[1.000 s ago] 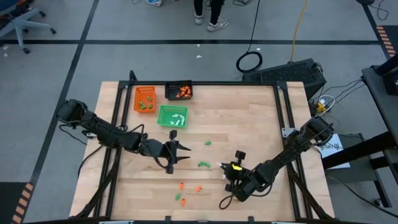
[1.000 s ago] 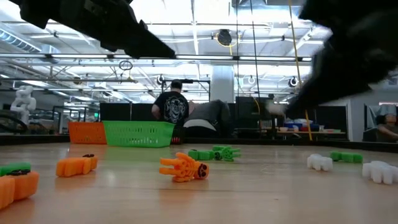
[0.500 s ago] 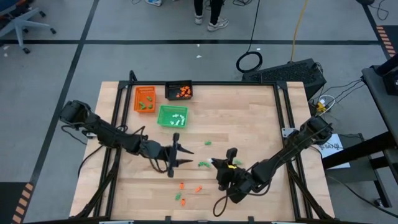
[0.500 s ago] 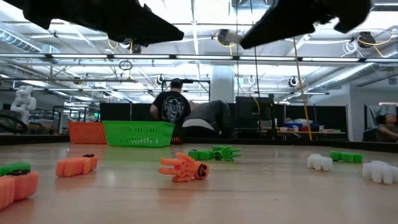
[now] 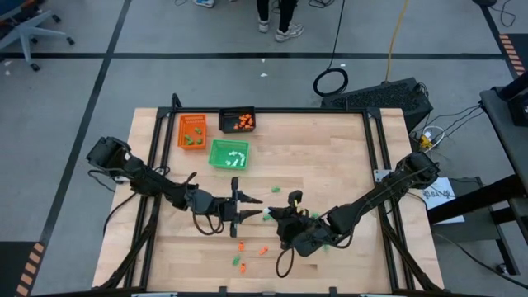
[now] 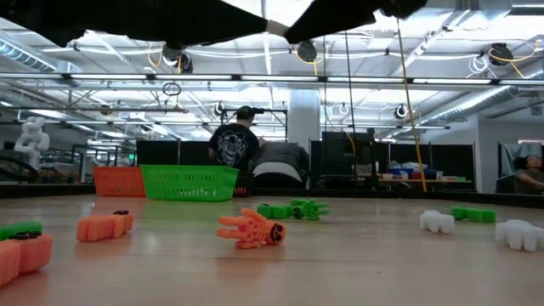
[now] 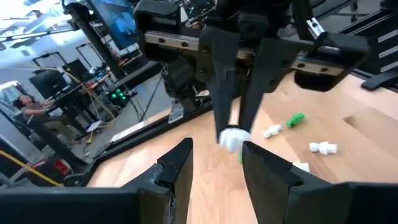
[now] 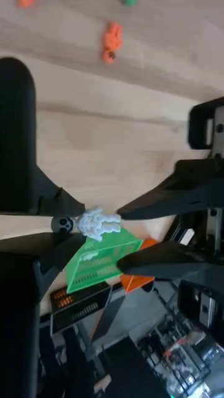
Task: Sort Halloween decoration
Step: Put the white skeleton toy into the green bin
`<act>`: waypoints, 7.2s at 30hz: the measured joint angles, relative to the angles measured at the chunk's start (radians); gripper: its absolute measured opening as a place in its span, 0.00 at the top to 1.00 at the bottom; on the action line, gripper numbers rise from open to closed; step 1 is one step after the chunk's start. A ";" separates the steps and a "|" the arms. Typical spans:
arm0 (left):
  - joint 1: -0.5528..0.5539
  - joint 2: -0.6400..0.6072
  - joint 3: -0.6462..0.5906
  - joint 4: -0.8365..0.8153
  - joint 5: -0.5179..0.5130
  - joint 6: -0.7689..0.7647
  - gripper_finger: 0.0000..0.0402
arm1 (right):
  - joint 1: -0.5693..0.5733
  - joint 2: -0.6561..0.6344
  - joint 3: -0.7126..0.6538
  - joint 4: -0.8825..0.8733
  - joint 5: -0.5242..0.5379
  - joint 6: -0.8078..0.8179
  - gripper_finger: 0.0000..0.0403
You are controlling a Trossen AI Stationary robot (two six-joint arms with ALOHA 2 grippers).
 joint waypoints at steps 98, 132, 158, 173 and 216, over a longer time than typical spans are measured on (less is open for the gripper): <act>-0.211 -0.277 0.008 -0.451 0.000 0.756 1.00 | -0.020 -0.001 0.000 -0.057 -0.054 0.187 0.60; -0.210 -0.276 0.008 -0.477 0.001 -0.168 1.00 | 0.000 -0.001 0.000 -0.092 -0.054 0.264 0.60; 0.194 -0.442 0.006 -0.925 0.058 -0.238 1.00 | 0.004 -0.001 0.000 -0.096 -0.054 0.266 0.60; 0.519 -0.429 0.007 -1.045 0.186 -0.185 1.00 | 0.004 -0.001 0.000 -0.099 -0.054 0.281 0.60; 0.288 -0.395 0.007 -0.874 0.115 -0.605 0.49 | 0.197 -0.004 0.000 -0.464 -0.322 0.991 0.60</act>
